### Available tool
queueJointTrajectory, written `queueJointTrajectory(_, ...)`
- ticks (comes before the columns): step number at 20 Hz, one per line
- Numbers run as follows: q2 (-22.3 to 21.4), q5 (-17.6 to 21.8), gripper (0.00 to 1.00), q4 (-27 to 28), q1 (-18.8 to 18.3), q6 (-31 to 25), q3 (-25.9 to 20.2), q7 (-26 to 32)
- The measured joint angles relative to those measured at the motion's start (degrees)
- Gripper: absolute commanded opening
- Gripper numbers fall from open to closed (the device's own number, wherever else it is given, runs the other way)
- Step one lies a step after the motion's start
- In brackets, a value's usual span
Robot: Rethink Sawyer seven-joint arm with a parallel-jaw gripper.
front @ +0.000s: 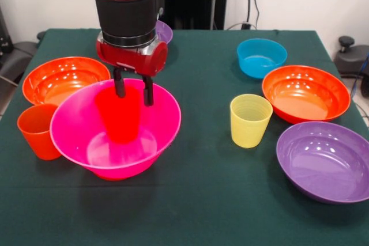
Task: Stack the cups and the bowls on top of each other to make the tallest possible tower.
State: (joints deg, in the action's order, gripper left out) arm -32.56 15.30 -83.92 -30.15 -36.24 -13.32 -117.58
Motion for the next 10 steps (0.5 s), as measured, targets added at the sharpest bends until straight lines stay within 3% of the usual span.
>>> queueJointTrajectory(10, -1.94, 0.01, 1.00, 0.00, 0.07, -0.30, -0.18, 0.00)
